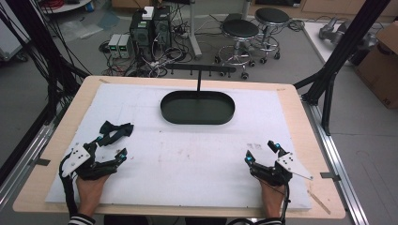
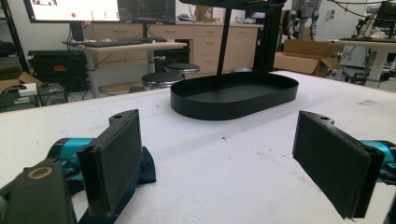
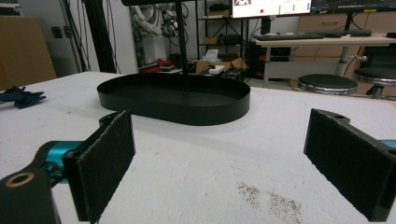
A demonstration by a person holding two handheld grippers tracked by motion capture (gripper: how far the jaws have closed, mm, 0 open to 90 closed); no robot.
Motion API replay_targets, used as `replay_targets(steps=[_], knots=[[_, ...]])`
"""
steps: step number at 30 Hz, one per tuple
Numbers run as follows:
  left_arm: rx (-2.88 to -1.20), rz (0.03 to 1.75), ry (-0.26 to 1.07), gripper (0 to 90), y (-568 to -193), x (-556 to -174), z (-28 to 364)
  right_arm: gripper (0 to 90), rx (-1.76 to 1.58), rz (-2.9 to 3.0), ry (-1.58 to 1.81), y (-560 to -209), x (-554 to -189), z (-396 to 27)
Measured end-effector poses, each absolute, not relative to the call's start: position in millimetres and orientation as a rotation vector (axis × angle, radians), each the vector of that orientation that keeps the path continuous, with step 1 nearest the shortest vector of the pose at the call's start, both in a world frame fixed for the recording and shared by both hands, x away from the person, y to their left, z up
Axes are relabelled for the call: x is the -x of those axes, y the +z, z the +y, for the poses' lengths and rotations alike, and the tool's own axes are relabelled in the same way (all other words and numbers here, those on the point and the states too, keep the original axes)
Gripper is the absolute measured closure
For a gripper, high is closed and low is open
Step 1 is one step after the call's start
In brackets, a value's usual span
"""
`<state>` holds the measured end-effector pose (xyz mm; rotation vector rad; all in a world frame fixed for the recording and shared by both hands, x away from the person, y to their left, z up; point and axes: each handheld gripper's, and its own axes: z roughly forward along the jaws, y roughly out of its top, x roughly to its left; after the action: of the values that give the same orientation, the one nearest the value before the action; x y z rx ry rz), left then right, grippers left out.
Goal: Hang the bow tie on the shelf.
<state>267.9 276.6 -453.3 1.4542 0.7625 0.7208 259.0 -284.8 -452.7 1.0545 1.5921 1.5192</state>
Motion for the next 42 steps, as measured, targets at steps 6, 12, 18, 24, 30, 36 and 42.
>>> replay_targets(steps=[6, 12, 18, 24, 30, 36, 42], knots=[[-1.455, 0.757, 0.726, 16.1, -453, -267, 276, 7.8, -1.059, 1.593, 1.521, -453, -259, -285], [-1.455, 0.758, 0.723, 16.1, -453, -268, 276, 7.8, -1.059, 1.592, 1.520, -453, -259, -285], [-1.454, 0.766, 0.724, 15.9, -453, -268, 276, 7.8, -1.053, 1.593, 1.519, -453, -259, -285], [-1.452, 0.772, 0.701, 15.9, -453, -269, 278, 7.8, -1.056, 1.591, 1.520, -453, -259, -285], [-1.443, 0.790, 0.667, 15.7, -453, -272, 280, 7.8, -1.060, 1.592, 1.522, -453, -259, -285], [-1.476, 0.835, 0.613, 15.9, -450, -275, 283, 7.8, -1.068, 1.589, 1.527, -453, -259, -285], [-1.460, 0.847, 0.633, 15.9, -443, -276, 292, 7.8, -1.072, 1.589, 1.530, -453, -258, -285]])
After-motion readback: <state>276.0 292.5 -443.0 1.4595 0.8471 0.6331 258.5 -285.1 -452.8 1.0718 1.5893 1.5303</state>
